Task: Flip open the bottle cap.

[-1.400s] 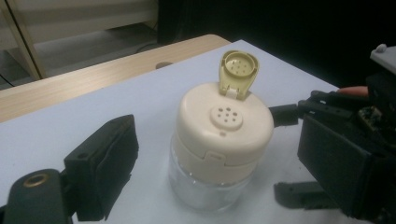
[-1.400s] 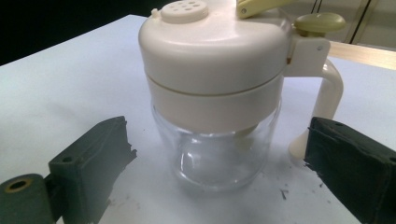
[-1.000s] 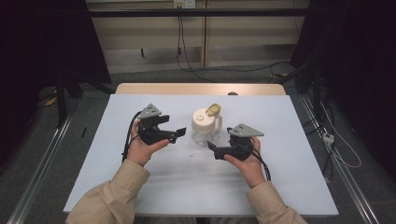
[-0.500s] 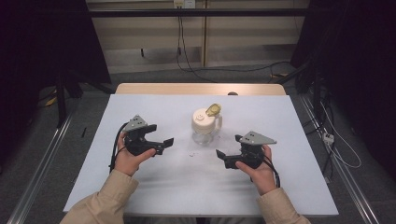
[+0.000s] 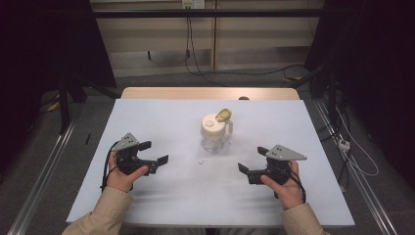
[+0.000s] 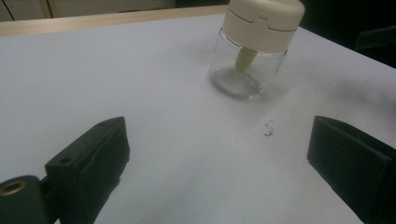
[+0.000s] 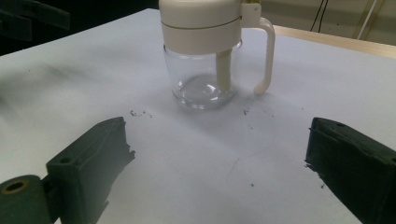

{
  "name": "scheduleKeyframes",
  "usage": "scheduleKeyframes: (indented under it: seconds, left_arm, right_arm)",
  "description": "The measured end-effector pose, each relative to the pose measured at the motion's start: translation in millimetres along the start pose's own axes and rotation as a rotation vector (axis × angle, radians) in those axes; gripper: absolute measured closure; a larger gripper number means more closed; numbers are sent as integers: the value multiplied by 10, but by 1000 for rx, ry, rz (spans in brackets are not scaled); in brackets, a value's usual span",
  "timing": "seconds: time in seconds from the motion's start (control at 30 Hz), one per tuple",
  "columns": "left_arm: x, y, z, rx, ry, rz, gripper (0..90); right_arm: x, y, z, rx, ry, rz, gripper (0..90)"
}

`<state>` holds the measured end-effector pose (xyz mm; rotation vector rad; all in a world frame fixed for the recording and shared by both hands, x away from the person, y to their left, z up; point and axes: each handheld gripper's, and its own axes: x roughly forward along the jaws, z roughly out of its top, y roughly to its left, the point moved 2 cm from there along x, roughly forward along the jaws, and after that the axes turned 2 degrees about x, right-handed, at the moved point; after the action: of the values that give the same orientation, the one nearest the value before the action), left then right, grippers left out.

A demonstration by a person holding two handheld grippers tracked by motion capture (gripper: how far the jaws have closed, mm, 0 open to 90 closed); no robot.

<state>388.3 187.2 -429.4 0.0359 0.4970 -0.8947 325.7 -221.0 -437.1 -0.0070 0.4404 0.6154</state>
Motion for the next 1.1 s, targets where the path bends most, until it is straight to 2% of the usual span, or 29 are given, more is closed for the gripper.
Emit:
scheduleKeyframes:
  seconds: [0.4, 0.83, 1.1]
  left_arm:
    - [-138, -76, -118, 43, -13, -33, 52]
    - [-305, -27, -245, 26, -32, -11, 53]
    - [-342, -40, -266, 34, -35, -9, 53]
  right_arm:
    - [-244, -100, -173, 5, 9, -27, 57]
    - [-383, -146, -268, -3, 16, -43, 59]
    - [-461, -203, -318, 4, 15, -54, 59]
